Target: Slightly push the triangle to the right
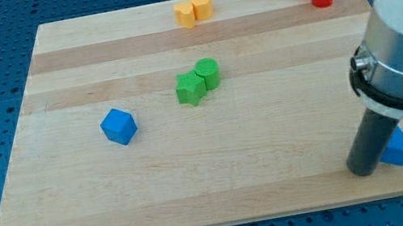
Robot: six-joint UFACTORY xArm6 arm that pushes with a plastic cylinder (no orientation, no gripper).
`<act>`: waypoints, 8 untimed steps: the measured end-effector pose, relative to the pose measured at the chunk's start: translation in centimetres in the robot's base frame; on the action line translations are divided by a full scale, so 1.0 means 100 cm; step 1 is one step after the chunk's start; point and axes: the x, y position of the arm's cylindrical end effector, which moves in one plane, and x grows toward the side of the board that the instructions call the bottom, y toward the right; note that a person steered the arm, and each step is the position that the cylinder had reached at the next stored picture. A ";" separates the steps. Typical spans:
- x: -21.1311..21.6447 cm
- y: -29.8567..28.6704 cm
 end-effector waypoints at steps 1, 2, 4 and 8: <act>0.000 0.006; 0.000 0.012; -0.001 0.023; -0.009 0.016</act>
